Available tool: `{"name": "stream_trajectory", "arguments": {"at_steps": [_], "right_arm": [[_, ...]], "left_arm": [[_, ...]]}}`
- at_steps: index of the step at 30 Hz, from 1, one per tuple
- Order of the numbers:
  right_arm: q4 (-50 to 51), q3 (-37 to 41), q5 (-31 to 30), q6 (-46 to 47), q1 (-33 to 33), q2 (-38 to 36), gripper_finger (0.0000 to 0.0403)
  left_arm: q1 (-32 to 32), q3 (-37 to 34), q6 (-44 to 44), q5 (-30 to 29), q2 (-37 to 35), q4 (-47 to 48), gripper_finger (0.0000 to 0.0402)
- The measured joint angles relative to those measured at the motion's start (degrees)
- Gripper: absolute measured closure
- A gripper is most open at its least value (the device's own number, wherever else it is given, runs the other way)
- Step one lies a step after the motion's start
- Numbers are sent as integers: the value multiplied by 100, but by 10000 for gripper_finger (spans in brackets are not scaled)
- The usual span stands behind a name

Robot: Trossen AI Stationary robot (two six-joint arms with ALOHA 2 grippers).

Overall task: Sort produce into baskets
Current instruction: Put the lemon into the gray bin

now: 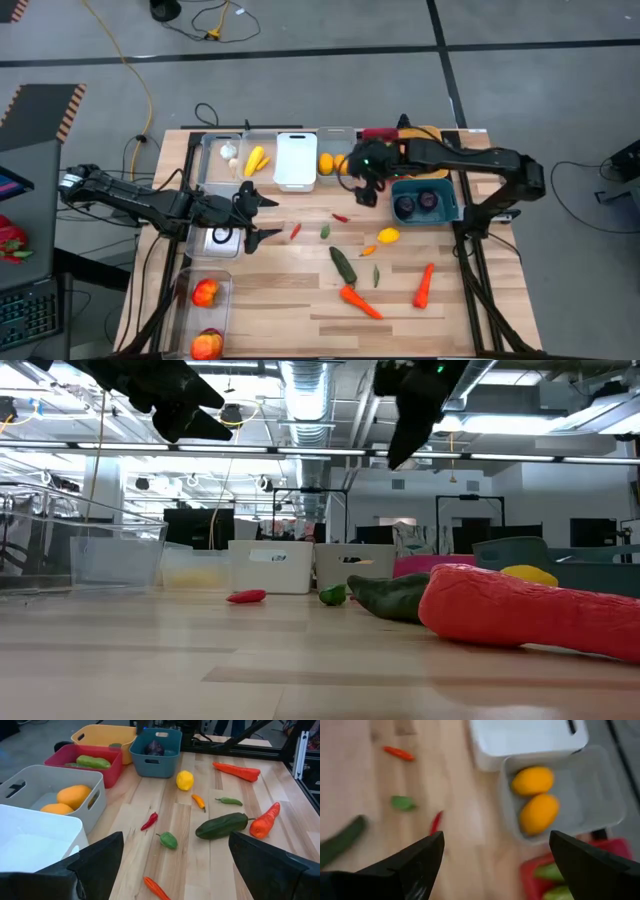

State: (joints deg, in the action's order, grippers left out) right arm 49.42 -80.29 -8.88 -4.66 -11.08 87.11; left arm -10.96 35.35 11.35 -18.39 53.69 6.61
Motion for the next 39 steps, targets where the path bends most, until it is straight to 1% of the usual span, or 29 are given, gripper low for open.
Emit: {"name": "stream_trajectory", "arguments": {"at_steps": [3,8,12,15,23,28,36,39], "right_arm": [[355,-2,2,498,289,-117,14],[1257,-2,5,615,752,-125,14],[1920,58,364,623,1071,-11,14],[2012,273,546,622,1293,34,14],[1890,801,575,623,1743,303,14],[1716,870,565,592,1867,703,14],[1686,870,553,273,1964,1497,14],[1761,870,410,275,1962,1739,14]], "left_arm": [[0,0,2,-1,1,0,52],[2,0,17,-11,0,0,52],[0,0,151,-20,2,0,52],[0,0,184,-28,2,0,52],[0,0,195,-27,2,-4,52],[0,2,195,-28,2,-9,52],[2,2,195,-24,2,-8,52],[1,2,195,-25,2,-7,52]]}}
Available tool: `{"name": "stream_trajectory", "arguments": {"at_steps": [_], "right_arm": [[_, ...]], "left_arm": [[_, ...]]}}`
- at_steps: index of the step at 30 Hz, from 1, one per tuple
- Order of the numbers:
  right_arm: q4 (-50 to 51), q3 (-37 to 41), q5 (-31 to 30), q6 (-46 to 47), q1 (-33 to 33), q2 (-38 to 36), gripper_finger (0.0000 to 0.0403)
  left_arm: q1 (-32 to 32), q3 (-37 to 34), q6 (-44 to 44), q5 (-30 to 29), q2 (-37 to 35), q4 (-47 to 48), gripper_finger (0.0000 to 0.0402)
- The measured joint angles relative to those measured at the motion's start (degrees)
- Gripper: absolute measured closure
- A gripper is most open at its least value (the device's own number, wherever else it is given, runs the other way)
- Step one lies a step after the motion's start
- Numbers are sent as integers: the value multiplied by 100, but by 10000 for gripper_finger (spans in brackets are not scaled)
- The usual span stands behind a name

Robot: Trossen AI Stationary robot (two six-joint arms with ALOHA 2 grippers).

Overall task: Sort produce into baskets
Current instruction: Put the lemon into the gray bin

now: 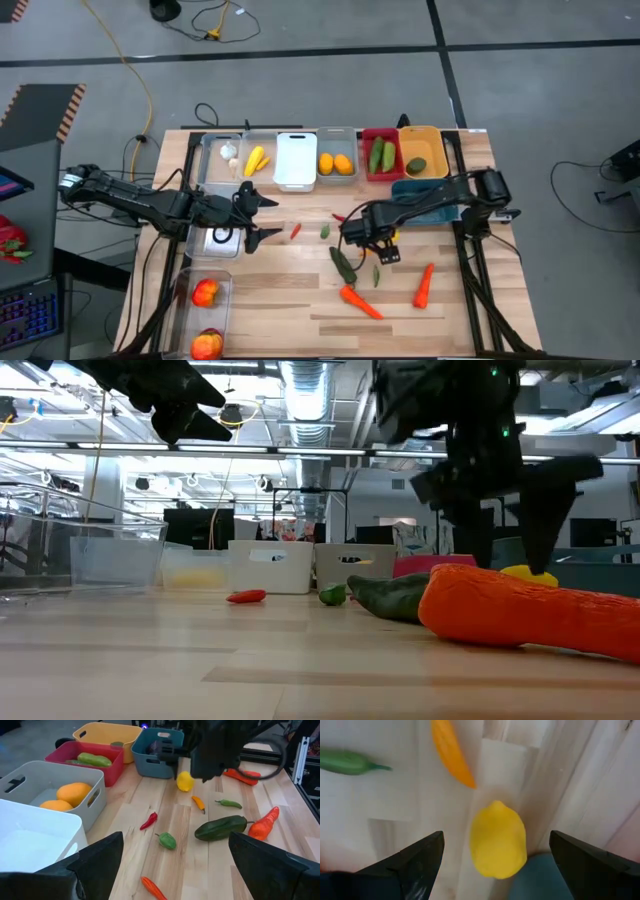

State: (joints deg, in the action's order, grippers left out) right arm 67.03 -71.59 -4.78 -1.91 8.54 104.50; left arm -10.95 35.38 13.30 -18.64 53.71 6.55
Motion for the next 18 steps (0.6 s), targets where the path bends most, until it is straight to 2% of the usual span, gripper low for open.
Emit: {"name": "stream_trajectory", "arguments": {"at_steps": [5,9,13,18], "right_arm": [[65,2,-280,-2,0,291,15],[212,2,-283,-2,-2,491,26],[327,0,-283,37,-4,648,54],[305,0,-283,39,-4,720,107]], "left_arm": [[1,0,0,1,0,1,52],[1,0,0,3,0,5,52],[1,0,-7,3,0,11,52],[-1,0,-16,3,0,7,52]]}}
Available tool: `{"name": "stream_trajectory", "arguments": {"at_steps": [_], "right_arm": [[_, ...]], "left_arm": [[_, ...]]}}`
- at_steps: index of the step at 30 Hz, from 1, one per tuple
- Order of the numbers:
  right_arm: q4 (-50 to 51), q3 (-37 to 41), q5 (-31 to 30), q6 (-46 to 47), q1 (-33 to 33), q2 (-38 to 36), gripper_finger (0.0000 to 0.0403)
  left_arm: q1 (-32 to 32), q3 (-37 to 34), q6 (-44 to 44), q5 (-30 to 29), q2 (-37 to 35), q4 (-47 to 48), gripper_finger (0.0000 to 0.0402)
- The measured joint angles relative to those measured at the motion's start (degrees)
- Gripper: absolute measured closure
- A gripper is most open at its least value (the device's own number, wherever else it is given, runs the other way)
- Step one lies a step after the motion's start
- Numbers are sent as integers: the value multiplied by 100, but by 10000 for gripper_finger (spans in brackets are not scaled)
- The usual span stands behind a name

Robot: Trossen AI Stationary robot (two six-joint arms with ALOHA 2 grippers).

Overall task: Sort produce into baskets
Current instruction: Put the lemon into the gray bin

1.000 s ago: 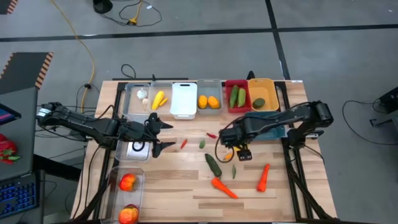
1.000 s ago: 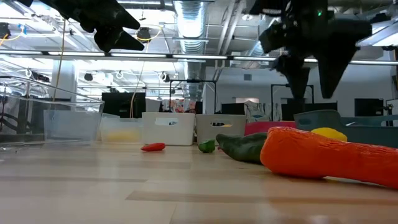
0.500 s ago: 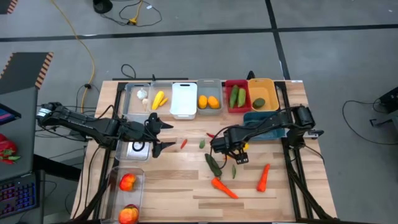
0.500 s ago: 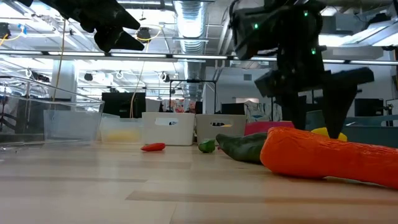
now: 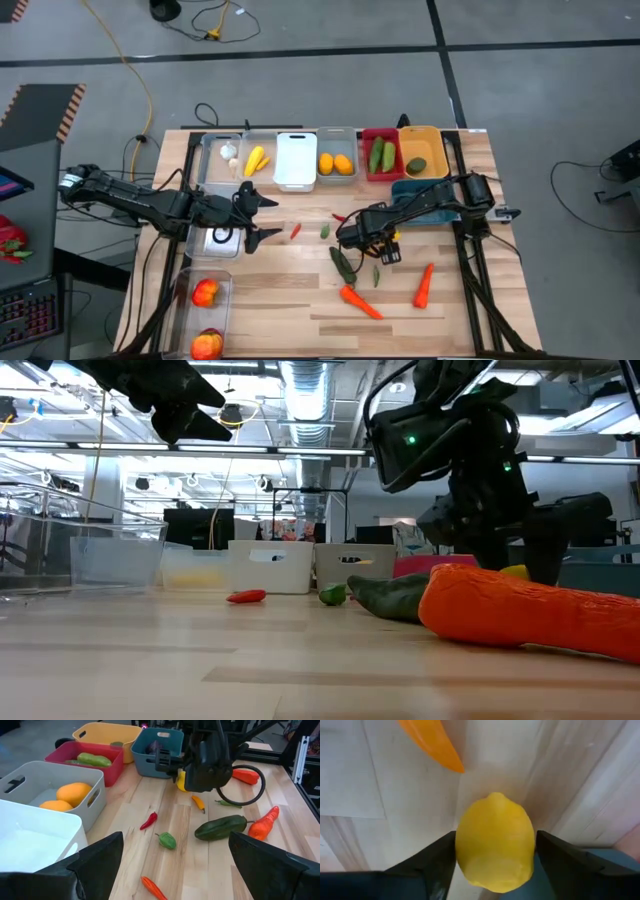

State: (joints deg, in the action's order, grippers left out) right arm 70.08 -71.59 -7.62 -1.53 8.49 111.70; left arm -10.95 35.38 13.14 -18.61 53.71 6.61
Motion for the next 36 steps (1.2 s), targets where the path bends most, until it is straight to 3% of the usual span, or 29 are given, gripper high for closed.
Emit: {"name": "stream_trajectory", "arguments": {"at_steps": [10,19,29,36], "right_arm": [[196,-197,2,-9,0,0,192],[474,-1387,-20,-411,-105,0,167],[132,-2626,-1584,-1263,-724,-2,169],[-1000,-2756,-1714,-1562,-1447,-2,166]], "left_arm": [[0,0,-1,-2,0,-1,52],[1,0,-4,-11,-1,0,52],[1,0,-6,-15,0,-2,52],[0,0,-6,-16,-2,0,52]]}}
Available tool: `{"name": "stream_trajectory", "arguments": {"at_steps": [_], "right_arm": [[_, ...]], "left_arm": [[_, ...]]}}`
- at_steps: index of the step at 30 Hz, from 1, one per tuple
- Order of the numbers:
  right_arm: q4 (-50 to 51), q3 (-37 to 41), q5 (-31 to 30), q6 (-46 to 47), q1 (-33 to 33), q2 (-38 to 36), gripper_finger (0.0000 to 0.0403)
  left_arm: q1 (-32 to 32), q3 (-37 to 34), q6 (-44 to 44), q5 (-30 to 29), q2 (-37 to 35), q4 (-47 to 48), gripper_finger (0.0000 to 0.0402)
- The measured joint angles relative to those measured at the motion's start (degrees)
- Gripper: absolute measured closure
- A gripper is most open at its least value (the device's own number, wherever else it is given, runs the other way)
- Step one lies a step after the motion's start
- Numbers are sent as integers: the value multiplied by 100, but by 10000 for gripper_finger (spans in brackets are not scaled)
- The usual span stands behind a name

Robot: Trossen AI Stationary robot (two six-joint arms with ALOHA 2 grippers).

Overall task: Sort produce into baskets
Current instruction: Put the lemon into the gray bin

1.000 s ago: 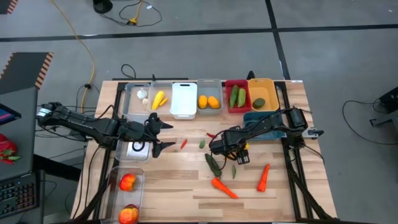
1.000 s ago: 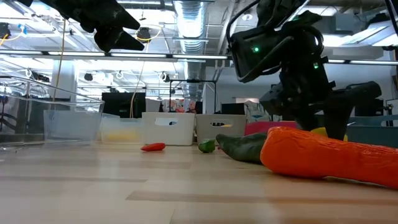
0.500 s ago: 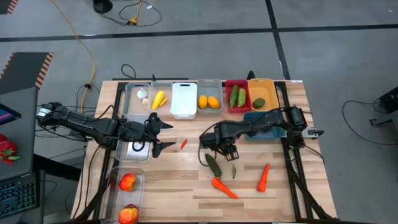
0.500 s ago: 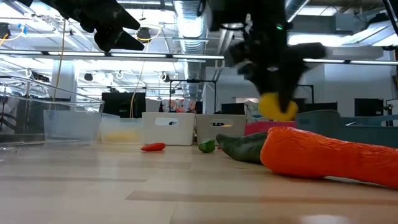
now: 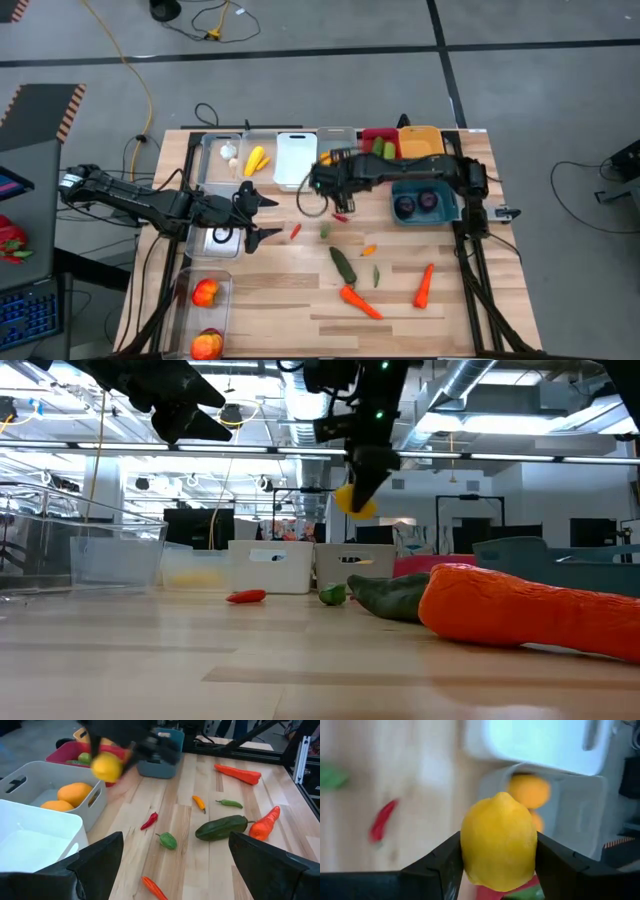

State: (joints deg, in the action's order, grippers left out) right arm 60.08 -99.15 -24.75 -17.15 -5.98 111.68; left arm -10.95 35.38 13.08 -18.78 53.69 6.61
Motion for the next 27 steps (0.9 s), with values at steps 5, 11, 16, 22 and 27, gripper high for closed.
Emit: {"name": "stream_trajectory", "arguments": {"at_steps": [5,11,16,22,27], "right_arm": [[-544,0,21,13,-505,0,166],[-675,0,44,203,-930,0,166],[-668,0,59,403,-1106,0,165],[-680,0,41,463,-1185,0,158],[-844,0,-302,804,-1180,-2,153]], "left_arm": [[1,0,0,-1,0,0,52],[0,0,-1,-1,2,25,52],[-1,0,0,-1,0,39,52],[-1,0,0,33,0,39,52],[0,0,0,34,0,39,52]]}}
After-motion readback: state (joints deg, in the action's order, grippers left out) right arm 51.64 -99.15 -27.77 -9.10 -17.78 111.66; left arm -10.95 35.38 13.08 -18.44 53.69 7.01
